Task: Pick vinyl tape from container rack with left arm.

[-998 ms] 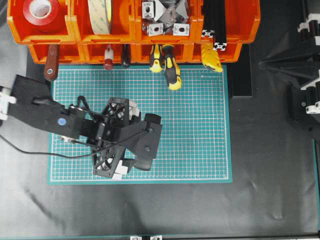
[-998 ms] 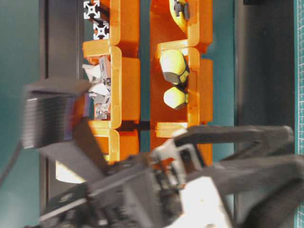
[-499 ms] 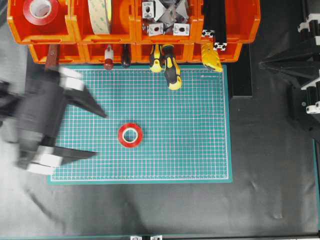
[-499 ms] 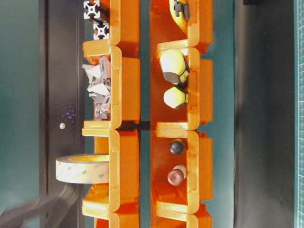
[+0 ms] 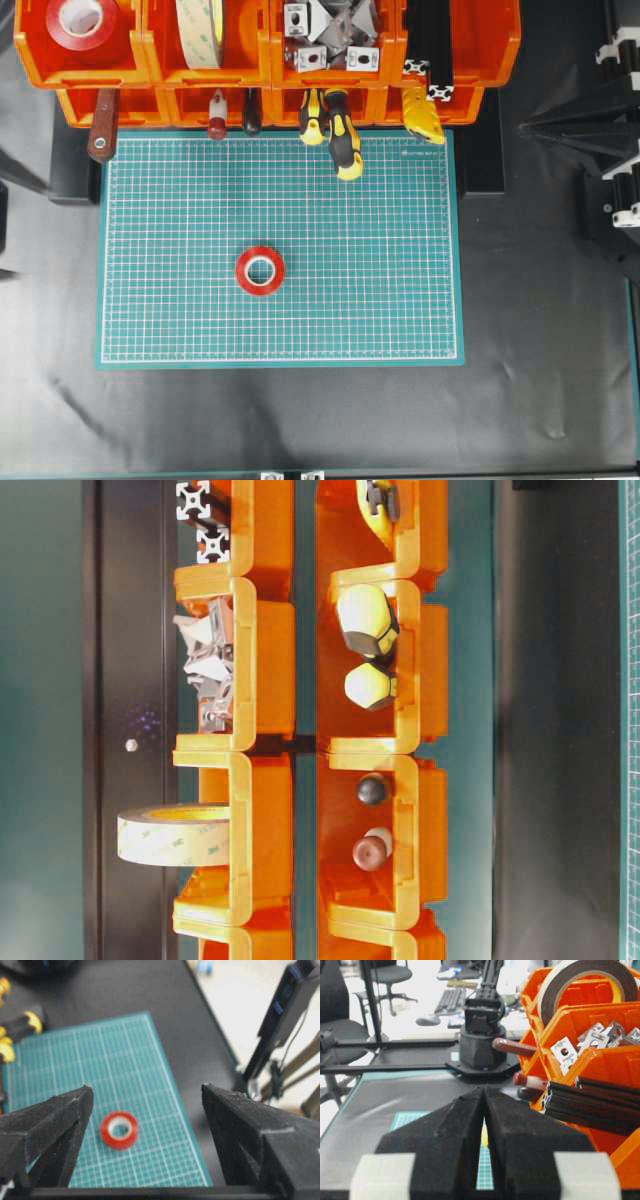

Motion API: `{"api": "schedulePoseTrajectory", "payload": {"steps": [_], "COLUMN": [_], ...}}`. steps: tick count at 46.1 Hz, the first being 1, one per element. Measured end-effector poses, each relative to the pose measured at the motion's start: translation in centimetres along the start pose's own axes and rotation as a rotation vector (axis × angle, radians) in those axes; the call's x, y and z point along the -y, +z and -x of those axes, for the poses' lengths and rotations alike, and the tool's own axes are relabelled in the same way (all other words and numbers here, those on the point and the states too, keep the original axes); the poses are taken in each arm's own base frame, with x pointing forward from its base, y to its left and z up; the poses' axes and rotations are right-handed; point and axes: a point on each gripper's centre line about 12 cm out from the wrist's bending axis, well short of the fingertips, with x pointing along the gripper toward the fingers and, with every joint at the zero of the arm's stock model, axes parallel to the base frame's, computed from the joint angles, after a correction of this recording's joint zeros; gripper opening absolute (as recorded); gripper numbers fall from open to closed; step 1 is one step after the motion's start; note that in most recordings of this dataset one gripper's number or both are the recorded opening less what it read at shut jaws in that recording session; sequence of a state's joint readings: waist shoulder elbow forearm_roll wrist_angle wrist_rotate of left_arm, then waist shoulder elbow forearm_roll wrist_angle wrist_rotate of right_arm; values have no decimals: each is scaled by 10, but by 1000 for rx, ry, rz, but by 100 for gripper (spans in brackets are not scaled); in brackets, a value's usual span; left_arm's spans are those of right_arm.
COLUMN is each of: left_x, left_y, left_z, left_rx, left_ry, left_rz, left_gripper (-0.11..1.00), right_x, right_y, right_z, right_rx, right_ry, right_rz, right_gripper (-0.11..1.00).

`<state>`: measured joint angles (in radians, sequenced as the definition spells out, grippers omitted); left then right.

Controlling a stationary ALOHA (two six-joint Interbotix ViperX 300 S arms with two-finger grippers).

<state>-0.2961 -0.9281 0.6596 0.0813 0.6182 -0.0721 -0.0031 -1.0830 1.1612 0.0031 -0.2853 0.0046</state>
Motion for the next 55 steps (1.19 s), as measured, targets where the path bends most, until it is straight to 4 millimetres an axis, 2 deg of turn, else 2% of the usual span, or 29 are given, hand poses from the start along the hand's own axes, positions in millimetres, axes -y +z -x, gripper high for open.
{"api": "schedulePoseTrajectory", "payload": {"steps": [9, 16, 28, 55], "left_x": [-4, -11, -18, -18], "left_y": [-12, -19, -28, -29], "left_z": [43, 60, 57, 56], "left_rx": [112, 157, 140, 163], "left_ry": [13, 55, 105, 102], "left_rz": [9, 23, 37, 87], "left_gripper": [84, 84, 84, 84], "right_x": [0, 0, 0, 0], "right_y": [-1, -1, -1, -1], "right_z": [0, 0, 0, 0], "right_rx": [-11, -11, -9, -11], "right_ry": [0, 0, 0, 0], "right_rz": [-2, -2, -2, -2], "right_gripper": [-2, -1, -2, -1]}}
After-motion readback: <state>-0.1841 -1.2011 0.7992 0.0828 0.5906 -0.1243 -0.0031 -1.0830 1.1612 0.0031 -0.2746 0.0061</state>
